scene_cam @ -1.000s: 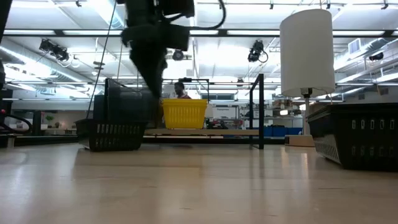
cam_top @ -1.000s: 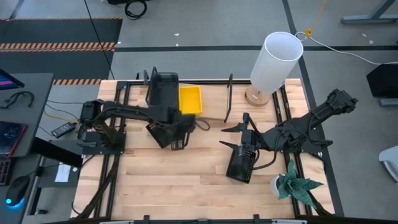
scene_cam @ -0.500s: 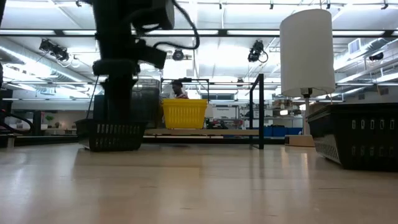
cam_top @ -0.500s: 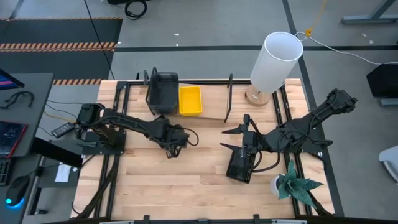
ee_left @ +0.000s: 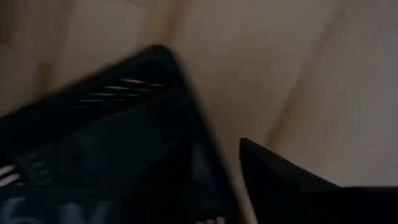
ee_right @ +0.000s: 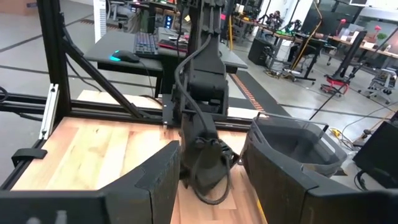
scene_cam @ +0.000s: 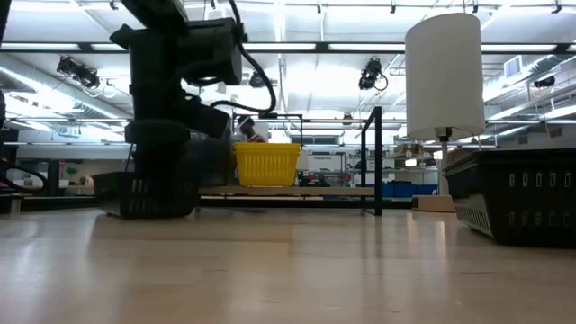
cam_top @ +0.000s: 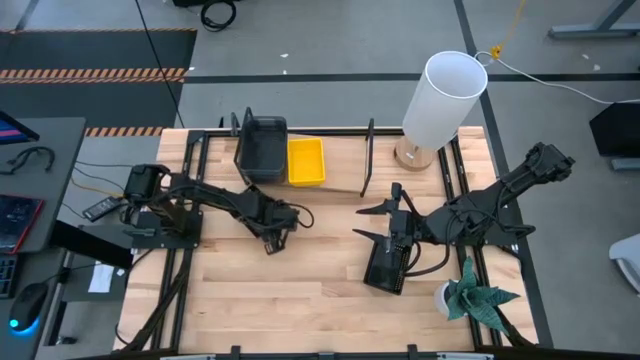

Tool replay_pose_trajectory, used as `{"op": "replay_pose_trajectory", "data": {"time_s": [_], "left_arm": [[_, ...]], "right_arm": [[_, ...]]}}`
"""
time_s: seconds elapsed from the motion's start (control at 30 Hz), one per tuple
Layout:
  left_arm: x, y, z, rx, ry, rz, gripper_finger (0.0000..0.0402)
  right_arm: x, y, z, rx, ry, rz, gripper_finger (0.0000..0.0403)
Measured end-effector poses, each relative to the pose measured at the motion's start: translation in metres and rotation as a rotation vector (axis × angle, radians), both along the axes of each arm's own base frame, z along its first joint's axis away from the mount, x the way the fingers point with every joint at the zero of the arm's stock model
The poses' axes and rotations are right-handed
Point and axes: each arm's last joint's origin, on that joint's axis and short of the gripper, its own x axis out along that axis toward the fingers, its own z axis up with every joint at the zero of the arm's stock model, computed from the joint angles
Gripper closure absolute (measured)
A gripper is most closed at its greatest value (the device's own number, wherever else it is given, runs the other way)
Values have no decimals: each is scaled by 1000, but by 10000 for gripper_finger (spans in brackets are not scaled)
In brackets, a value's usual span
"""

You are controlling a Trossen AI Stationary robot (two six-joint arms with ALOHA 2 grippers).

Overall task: Stack baskets on shelf by color
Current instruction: Stack the left black bin on top of the right black bin

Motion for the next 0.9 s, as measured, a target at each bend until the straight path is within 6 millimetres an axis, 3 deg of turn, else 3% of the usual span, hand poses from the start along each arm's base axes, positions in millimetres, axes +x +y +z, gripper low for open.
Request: {"op": "replay_pose_trajectory", "data": {"time_s": [0.17,0.23,0.43,0.67,0.77,0.9], "left_arm": [[4,-23,7,-92,-21,-50,364],[7,-35,14,-116,-33,-89,389],[25,-76,58,-169,-151,-297,391],[56,-120,106,-125,-612,-617,391],[68,-134,112,-69,-842,-721,389],[86,-140,109,14,-1012,-736,393]], "right_arm": [[0,0,0,-5,0,1,208],[0,0,1,-4,-5,1,208],[0,0,1,-8,-3,2,208],[-26,4,9,-44,15,3,208],[-37,7,13,-39,9,-17,208],[-44,13,12,-45,9,-44,208]]}}
